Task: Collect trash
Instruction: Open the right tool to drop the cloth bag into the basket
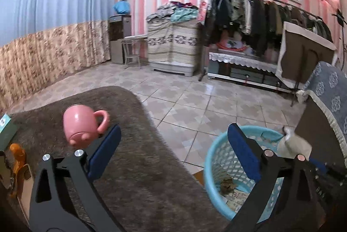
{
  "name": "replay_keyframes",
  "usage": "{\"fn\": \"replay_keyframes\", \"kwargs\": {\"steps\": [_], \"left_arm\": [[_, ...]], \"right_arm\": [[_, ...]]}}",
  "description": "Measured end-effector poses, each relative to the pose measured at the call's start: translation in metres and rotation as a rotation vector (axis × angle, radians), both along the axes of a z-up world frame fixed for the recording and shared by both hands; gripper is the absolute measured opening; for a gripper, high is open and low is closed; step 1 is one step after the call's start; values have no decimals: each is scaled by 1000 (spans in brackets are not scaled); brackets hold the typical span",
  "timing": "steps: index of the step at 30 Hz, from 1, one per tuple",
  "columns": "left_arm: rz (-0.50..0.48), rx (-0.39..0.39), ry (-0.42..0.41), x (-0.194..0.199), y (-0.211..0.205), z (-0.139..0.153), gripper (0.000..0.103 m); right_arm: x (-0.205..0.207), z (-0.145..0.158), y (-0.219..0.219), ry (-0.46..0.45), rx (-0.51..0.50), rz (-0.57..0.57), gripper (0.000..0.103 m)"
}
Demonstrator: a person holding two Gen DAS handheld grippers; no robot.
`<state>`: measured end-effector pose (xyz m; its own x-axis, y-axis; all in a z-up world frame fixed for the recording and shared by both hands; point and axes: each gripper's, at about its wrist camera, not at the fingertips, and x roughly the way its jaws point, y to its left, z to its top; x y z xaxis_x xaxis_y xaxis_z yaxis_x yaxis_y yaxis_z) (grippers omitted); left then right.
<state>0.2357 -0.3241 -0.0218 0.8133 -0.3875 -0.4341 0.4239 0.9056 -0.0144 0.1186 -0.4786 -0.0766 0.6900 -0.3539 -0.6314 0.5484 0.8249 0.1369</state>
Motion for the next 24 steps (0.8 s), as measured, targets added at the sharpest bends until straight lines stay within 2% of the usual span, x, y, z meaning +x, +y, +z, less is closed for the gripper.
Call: {"fn": "replay_keyframes", "kwargs": {"steps": [3, 5, 7, 13, 17, 19, 24], "left_arm": [[35, 20, -15, 4, 8, 1, 97], [42, 20, -19, 5, 12, 2, 97], [50, 15, -21, 6, 16, 4, 97], [70, 18, -24, 6, 31, 8, 98], [89, 21, -26, 1, 46, 14, 98], [99, 29, -32, -3, 57, 18, 98], [172, 59, -56, -21, 98, 30, 98]], "right_arm": [[7, -3, 7, 10, -1, 22, 19], [10, -4, 11, 17, -9, 27, 30], [9, -3, 15, 12, -24, 19, 53], [7, 9, 23, -17, -67, 0, 80], [7, 19, 36, -34, -118, 6, 85], [7, 23, 43, -40, -138, 14, 91], [2, 40, 68, -87, -169, 61, 91]]}}
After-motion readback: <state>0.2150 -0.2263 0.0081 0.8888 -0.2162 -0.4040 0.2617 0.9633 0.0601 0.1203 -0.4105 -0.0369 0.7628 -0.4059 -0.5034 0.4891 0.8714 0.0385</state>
